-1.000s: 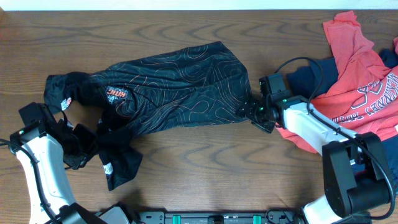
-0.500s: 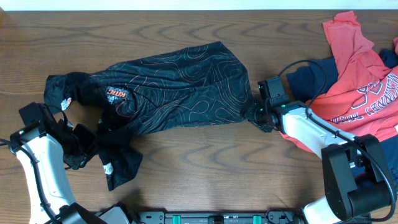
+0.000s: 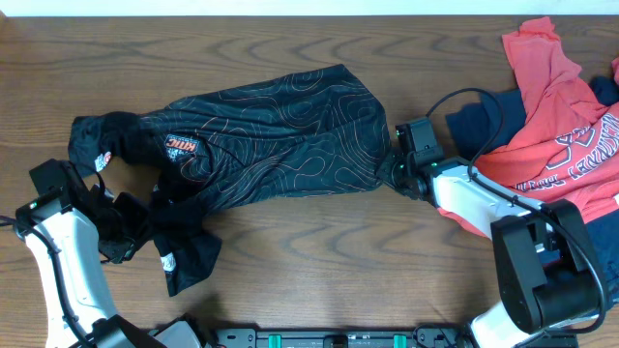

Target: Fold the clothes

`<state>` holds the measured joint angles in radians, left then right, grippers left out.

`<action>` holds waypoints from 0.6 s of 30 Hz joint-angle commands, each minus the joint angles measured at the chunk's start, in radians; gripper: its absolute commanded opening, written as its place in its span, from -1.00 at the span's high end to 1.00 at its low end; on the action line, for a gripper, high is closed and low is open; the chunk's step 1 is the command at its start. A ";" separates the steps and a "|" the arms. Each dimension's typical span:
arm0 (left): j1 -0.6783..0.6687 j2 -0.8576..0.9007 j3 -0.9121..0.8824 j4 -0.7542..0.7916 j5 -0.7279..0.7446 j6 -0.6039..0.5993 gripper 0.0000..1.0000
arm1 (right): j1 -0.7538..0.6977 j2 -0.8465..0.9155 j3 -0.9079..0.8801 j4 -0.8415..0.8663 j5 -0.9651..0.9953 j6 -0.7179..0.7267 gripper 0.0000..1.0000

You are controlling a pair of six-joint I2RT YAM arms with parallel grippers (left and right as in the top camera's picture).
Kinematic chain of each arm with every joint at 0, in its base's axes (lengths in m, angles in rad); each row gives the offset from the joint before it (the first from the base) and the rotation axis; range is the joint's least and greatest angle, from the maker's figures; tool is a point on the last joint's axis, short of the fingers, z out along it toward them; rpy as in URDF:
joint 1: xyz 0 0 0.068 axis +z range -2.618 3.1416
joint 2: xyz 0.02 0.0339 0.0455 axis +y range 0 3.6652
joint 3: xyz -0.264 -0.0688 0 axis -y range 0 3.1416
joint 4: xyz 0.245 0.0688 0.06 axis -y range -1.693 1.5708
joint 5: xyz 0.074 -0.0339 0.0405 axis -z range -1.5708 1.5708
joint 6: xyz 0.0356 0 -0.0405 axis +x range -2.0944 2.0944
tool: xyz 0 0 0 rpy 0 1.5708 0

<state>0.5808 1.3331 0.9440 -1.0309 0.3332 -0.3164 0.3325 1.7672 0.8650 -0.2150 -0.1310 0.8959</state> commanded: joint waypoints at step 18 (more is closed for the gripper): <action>-0.017 -0.003 0.214 -0.065 0.252 0.157 0.88 | -0.219 -0.280 0.343 -0.545 0.023 -0.436 0.98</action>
<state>0.5762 1.3338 1.0489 -1.0817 0.5133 -0.2329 0.1467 1.5955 1.0698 -0.7124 -0.1291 0.6067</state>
